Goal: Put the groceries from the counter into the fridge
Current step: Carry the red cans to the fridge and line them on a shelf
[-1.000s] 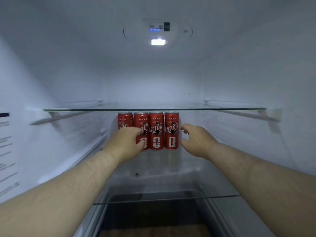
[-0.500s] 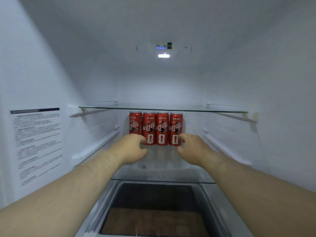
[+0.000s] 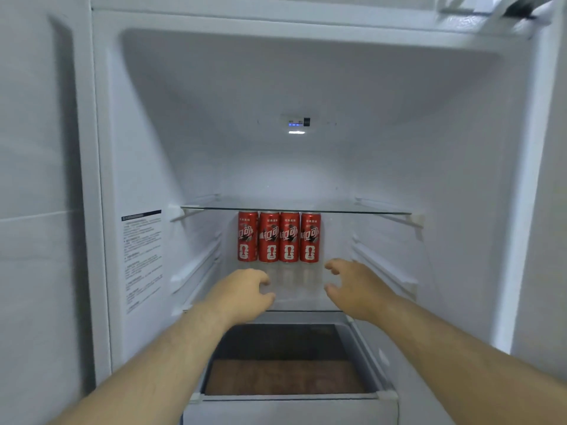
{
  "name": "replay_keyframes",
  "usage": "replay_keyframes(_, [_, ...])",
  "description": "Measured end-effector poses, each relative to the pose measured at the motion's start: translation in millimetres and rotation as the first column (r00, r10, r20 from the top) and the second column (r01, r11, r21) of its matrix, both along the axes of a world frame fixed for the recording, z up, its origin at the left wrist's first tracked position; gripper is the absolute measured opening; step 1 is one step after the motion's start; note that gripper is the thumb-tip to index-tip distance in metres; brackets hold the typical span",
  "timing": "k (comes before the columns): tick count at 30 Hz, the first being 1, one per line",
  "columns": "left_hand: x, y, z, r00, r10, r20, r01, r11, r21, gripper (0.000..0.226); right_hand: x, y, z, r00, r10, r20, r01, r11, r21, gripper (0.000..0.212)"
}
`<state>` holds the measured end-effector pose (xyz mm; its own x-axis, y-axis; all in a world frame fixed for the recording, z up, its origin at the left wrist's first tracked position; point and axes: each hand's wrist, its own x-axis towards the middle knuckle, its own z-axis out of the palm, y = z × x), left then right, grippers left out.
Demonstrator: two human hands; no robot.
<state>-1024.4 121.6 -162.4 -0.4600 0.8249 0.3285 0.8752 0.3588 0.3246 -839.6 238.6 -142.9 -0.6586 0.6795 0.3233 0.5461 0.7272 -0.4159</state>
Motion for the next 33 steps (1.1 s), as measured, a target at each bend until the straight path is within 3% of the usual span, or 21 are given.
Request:
replay_keyframes(9, [34.6,-26.5,-10.0,0.997,-0.051,0.065,0.049,0.998,0.035,0.045,31.3,-38.9,-2.5,0.995,-0.086,0.055,0.084,0.996,0.032,0.052])
replay_keyframes(19, [83.1,-52.1,-5.9,0.99,-0.138,0.03,0.137,0.99,0.021,0.048,103.8,-74.6,-2.7,0.996,-0.08,0.037,0.078,0.995,0.066,0.054])
replay_keyframes(33, [129.9,-81.6,2.2,0.979,-0.201,0.03,0.201,0.98,0.011,0.044,153.7,-112.5,-2.2,0.98,-0.13,0.151,0.113,0.987,0.116,0.055])
